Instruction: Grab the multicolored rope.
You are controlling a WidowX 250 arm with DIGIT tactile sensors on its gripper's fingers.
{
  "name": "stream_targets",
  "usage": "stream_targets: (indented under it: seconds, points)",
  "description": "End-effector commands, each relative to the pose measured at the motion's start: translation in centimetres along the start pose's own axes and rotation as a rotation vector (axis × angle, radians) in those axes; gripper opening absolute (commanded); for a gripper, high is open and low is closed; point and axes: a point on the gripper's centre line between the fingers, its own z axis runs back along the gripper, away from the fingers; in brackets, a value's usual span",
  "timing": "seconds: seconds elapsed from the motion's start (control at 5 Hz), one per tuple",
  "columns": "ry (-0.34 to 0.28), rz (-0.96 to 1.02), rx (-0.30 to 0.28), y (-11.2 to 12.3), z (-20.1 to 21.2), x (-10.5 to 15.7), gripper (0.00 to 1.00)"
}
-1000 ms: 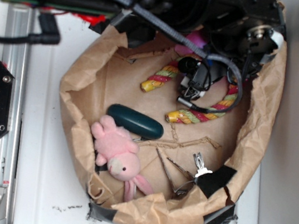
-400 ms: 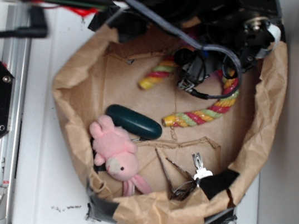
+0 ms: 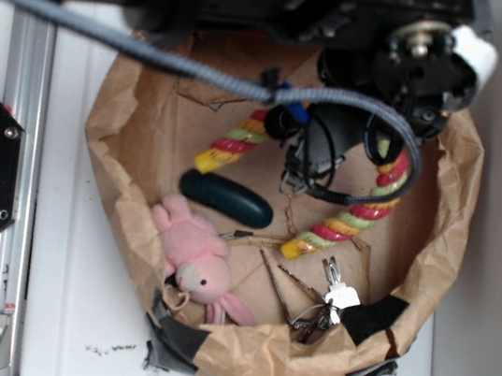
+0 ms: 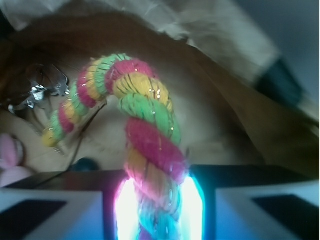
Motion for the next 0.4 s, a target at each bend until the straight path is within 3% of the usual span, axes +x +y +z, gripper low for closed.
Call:
stream_targets:
  seconds: [0.0,0.2]
  points:
    - [-0.05,0.247,0.049,-2.01,5.05,0.65,0.0]
    - [-0.088,0.34,0.058,-2.18,5.0,0.8,0.0]
